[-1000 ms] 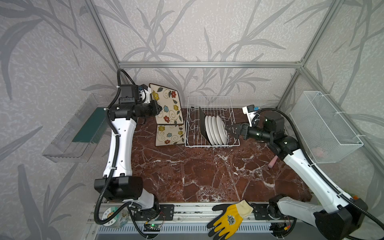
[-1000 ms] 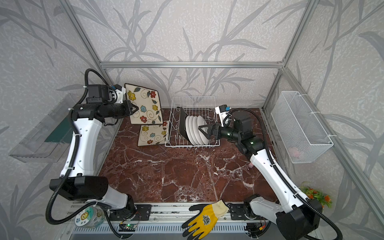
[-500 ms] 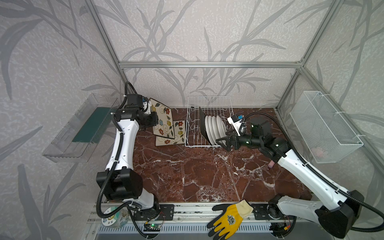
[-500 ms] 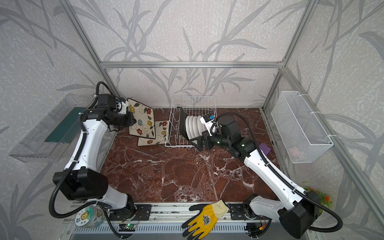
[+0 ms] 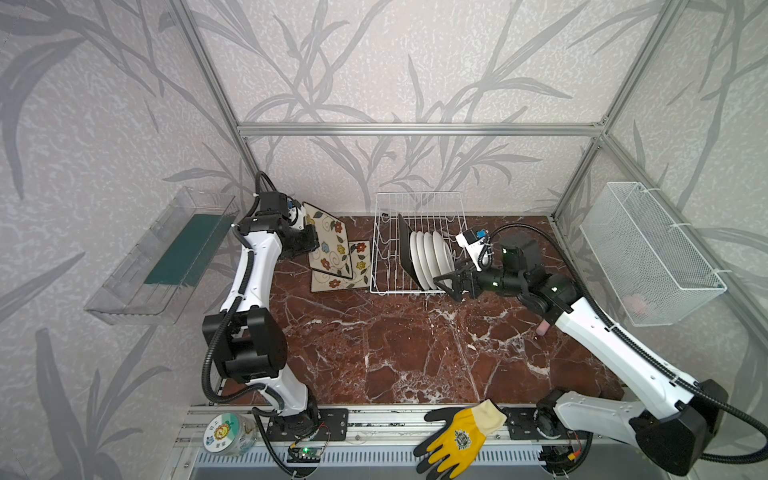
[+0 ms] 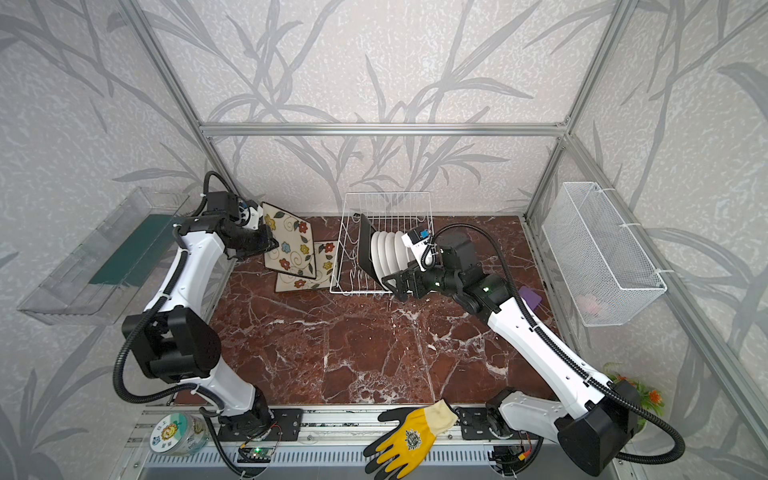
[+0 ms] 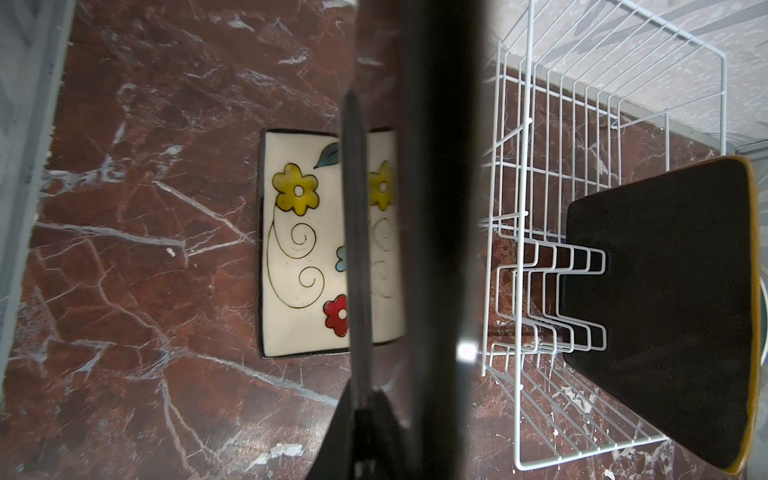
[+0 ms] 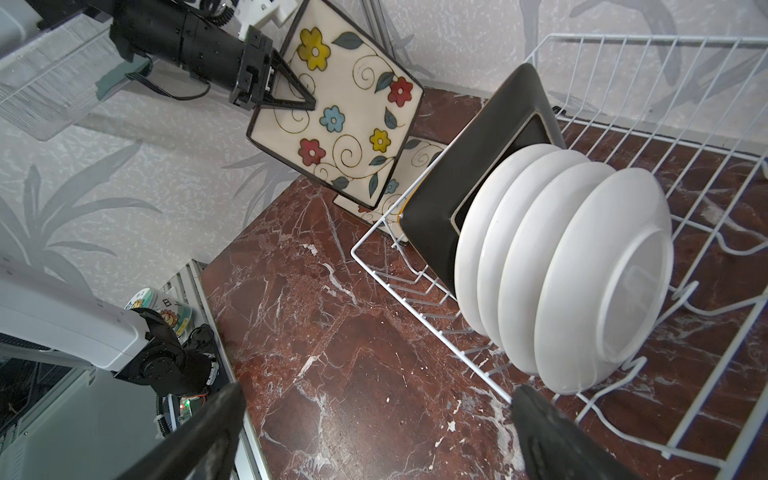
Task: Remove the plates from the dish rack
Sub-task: 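Carry the floral plate over the flat floral plate with the left gripper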
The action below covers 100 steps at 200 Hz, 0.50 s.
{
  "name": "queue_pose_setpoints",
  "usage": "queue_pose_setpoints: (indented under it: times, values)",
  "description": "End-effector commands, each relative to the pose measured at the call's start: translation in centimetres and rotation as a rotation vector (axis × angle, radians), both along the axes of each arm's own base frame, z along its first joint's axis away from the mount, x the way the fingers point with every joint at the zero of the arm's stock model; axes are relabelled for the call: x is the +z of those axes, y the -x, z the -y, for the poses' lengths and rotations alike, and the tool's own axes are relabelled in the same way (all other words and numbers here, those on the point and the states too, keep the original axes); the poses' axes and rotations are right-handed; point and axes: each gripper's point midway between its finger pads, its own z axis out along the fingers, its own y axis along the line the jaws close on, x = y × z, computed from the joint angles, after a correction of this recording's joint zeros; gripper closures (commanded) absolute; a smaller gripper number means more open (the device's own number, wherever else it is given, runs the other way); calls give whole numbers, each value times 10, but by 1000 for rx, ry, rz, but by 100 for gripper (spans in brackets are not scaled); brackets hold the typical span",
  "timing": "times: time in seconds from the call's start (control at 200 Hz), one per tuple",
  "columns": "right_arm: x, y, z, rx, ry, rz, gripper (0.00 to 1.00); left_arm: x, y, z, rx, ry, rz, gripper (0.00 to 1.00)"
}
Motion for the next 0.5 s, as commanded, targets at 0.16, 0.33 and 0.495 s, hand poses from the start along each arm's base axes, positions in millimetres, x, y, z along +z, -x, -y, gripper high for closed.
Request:
queue_pose_setpoints:
  times: [0.16, 0.33, 0.495]
  values:
    - [13, -3, -1, -8, -15, 36, 1, 23, -31, 10, -62, 75, 137, 100]
    - [11, -3, -1, -10, -12, 32, 1, 14, -37, 11, -85, 128, 128, 100]
    - [12, -3, 1, -20, -11, 28, 1, 13, -44, 5, -100, 226, 129, 100]
